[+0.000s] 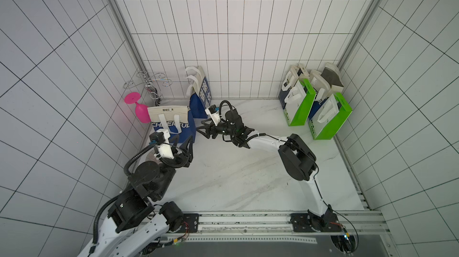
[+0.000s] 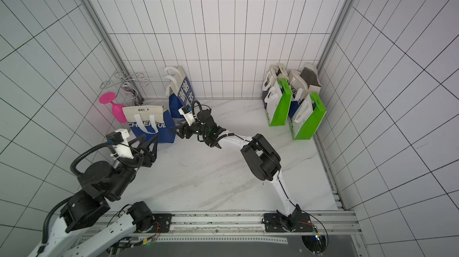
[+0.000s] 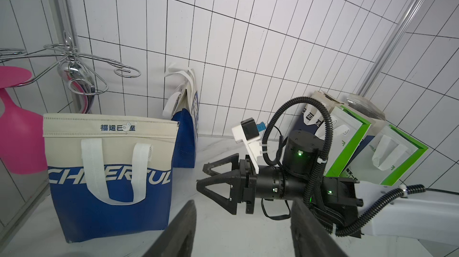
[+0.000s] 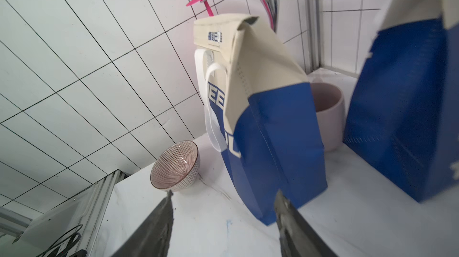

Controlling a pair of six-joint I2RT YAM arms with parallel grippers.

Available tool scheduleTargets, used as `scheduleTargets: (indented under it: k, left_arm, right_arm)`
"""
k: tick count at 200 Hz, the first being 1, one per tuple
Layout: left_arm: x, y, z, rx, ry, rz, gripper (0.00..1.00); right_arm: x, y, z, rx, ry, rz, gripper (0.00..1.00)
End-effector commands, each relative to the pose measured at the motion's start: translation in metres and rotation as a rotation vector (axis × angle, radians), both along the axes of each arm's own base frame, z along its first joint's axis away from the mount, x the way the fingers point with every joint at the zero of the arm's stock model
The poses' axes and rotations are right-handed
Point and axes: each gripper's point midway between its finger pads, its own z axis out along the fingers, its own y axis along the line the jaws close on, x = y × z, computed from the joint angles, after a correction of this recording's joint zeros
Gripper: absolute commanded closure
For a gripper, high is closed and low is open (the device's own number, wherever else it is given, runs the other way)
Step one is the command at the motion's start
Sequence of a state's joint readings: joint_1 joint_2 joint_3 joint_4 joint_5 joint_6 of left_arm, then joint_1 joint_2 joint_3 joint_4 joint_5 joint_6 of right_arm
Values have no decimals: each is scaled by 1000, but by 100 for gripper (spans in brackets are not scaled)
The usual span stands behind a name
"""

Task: Open the takeout bag
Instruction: Move the takeout bag to the center of the board.

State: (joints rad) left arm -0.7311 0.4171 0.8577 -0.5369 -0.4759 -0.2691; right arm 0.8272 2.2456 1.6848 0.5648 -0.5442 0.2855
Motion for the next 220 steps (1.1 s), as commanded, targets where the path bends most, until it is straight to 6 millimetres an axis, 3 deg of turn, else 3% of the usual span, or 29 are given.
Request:
scheduleTargets:
  k: [1,58,83,102,117,129,144,188,220]
  left_arm:
    - [-4,13,-5,38,9,40,38]
    - [-15,20,-6,32,-1,31,38]
    - [-17,22,-6,33,-8,29,38]
    - [-18,22,-6,34,-10,28,38]
    - [-18,22,-9,38,-7,28,38]
    - [-17,21,-12,40,-4,28,38]
    - [-16,20,-16,40,0,25,38]
    - [-13,10,-23,43,0,-9,38]
    - [-13,-9,-26,39,-46,-100,36]
  right_arm:
    - [3,29,54,145,-95,59,34]
    - [13,73,39,135,-108,75,35]
    - [20,84,33,128,-111,65,39]
    - [17,86,31,134,-107,79,54]
    - [15,85,31,130,-118,84,77]
    - [15,81,33,126,-130,63,94]
    - [14,72,40,128,-153,41,100]
    - [-1,28,61,129,-182,-1,100]
    - [-23,-25,45,110,-170,-53,100]
